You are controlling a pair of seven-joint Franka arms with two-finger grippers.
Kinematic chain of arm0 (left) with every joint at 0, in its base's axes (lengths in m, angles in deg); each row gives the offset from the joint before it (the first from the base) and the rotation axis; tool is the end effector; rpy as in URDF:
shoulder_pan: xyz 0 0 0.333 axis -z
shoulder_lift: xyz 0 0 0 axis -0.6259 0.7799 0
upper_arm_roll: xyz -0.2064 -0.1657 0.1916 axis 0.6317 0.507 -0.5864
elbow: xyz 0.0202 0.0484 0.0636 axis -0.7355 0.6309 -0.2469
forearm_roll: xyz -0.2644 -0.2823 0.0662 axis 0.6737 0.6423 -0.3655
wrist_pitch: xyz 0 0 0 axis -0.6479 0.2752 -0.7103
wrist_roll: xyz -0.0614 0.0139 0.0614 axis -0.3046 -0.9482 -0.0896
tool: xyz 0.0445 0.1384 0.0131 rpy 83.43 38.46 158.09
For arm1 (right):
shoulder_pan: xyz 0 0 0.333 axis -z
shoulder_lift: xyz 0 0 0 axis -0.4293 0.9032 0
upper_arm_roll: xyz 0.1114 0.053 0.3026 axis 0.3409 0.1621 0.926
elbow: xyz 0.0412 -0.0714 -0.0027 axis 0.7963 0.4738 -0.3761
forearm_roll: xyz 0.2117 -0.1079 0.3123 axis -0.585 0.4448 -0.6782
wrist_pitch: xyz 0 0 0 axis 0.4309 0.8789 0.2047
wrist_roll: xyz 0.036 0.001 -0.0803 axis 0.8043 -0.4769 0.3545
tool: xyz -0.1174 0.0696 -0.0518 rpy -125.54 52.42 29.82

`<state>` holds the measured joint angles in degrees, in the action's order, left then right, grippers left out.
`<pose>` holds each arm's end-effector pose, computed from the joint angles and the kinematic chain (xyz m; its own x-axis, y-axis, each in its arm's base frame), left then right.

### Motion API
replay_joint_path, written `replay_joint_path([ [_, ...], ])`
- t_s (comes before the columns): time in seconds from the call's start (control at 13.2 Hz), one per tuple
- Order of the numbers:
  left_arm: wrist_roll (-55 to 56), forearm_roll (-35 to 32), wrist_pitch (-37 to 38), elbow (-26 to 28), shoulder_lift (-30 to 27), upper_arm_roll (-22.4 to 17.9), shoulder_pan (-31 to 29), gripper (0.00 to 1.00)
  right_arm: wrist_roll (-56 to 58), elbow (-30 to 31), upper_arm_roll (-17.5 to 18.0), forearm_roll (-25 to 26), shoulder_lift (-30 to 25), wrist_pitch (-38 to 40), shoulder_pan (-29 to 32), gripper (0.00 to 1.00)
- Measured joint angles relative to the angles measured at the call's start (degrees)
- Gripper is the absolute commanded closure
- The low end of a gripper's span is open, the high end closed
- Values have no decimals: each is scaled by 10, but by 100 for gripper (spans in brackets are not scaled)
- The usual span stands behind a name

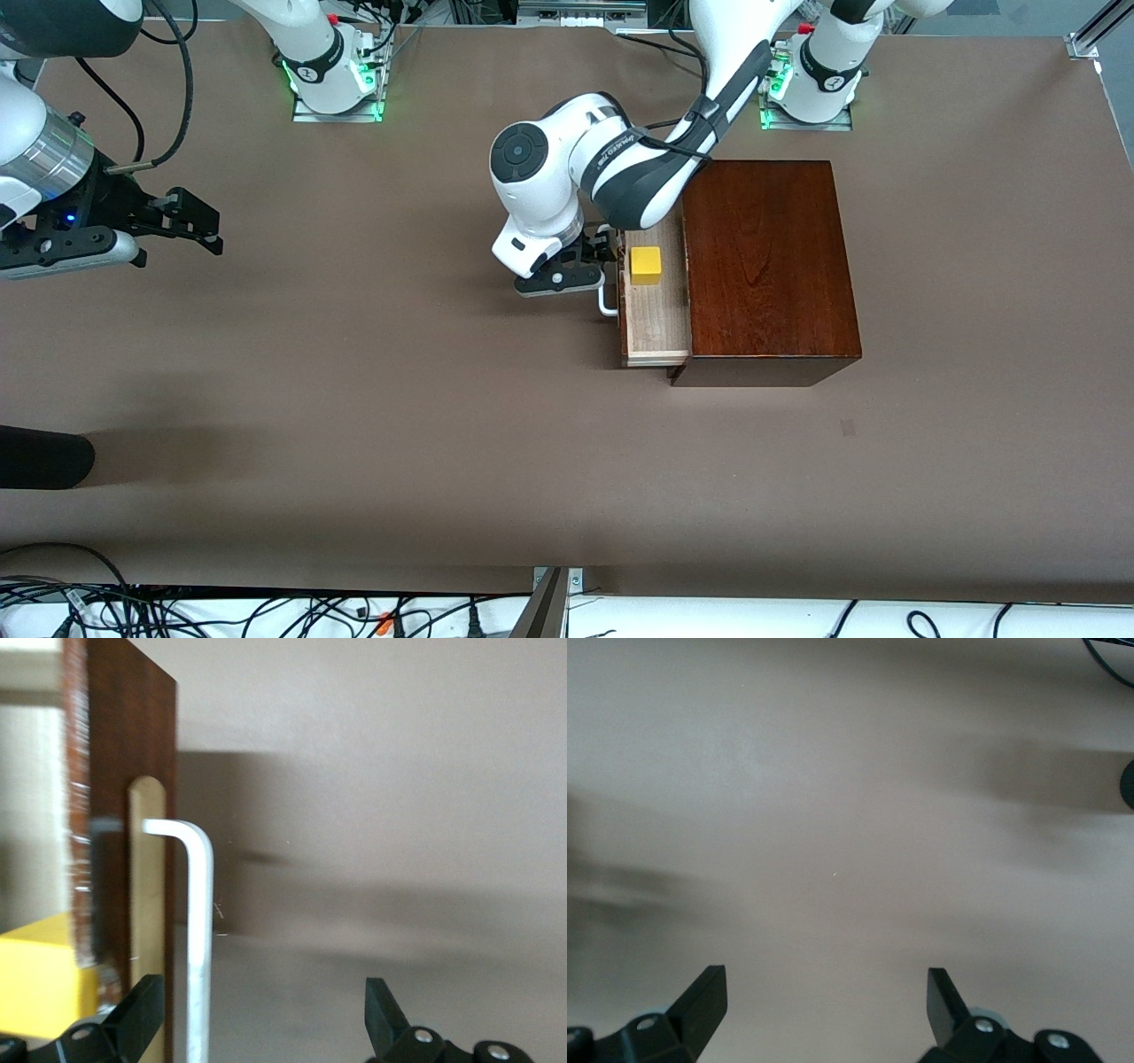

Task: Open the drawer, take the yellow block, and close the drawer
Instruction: 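Pull the drawer out of the box with the left gripper, then release the handle and lift the left gripper while the right gripper advances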

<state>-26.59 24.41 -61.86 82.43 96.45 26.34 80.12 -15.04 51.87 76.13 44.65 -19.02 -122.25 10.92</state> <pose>0.5085 -0.5299 0.3129 0.9941 0.1037 -0.0323 0.0971 -0.9818 -0.1630 0.5841 0.0642 0.5573 0.9838 0.1665 0.0665 0.1686 -0.9853 -0.0265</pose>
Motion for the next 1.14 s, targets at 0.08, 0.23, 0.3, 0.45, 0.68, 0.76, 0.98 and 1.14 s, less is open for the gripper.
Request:
replay_joint_path([
  [0.08, -7, 1, 27, -16, -8, 0, -2, 0, 0, 0, 0, 0, 0, 0, 0, 0],
  [0.23, -54, 1, 81, -45, -34, -1, -14, 0, 0, 0, 0, 0, 0, 0, 0, 0],
  [0.3, -94, 1, 97, -52, -53, -2, -27, 0, 0, 0, 0, 0, 0, 0, 0, 0],
  [0.45, -194, 1, 133, -56, -102, -3, -71, 0, 2, 0, 2, 0, 0, 0, 0, 0],
  [0.68, -371, 13, 202, -55, -166, -4, -167, 0, 5, -2, 15, 0, -1, 15, -6, 0],
  [0.76, -430, 17, 215, -54, -179, -4, -203, 0, 5, -3, 32, 0, -1, 17, -7, 0],
  [0.98, -534, 42, 222, -48, -187, -5, -295, 0, 4, -5, 84, 0, -1, 1, -14, 0],
  [1.14, -563, 86, 220, -21, -204, -8, -332, 0, 5, -5, 129, -1, 3, -2, -18, 0],
])
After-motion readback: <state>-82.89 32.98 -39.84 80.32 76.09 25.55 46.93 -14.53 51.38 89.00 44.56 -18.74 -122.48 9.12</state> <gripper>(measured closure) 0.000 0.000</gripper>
